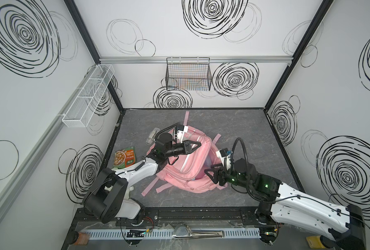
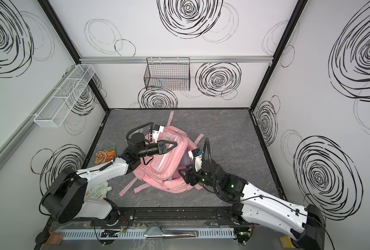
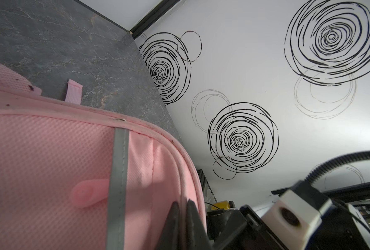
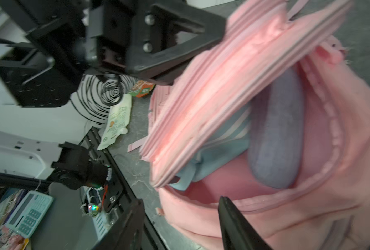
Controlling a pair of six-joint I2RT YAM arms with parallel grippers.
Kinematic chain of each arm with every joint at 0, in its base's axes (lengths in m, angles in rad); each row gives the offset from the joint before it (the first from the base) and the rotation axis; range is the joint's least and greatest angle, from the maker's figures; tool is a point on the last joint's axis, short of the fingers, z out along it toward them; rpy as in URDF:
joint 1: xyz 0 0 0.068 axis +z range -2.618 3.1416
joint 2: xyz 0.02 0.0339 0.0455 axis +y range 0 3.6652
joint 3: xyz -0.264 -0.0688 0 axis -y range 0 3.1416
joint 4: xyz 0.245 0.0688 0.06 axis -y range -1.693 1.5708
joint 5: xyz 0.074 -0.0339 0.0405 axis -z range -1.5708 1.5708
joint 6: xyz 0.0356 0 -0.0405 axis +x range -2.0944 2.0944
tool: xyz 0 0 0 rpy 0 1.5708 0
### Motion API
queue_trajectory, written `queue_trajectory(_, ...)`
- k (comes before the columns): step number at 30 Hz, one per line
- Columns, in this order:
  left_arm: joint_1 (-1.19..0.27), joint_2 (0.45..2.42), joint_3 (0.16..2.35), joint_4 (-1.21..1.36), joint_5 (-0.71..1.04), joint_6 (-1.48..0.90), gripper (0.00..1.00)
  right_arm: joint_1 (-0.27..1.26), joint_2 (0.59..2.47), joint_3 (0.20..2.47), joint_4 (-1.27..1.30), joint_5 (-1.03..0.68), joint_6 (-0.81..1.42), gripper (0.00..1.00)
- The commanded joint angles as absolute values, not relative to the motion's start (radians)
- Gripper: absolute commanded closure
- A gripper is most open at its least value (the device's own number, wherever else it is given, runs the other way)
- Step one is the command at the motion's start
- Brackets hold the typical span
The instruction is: Pack the student bag
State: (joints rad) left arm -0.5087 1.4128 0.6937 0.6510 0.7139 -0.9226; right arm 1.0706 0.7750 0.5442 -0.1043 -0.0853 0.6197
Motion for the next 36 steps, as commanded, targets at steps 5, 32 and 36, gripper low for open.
queue_trajectory(5, -0.505, 1.197, 0.784, 0.416, 0.506, -0.699, 0.47, 1.321, 0.871, 0.569, -0.099, 0.183, 0.765, 0.43)
queue_trajectory(32, -0.454, 0.514, 0.516, -0.082, -0.287, -0.294, 0.37, 1.439, 1.637, 1.026, -0.362, 0.265, 1.062, 0.52)
queue_trajectory(36, -0.434, 0.500, 0.505, -0.076, -0.260, -0.315, 0.37, 1.434, 1.621, 1.005, -0.370, 0.280, 1.084, 0.52)
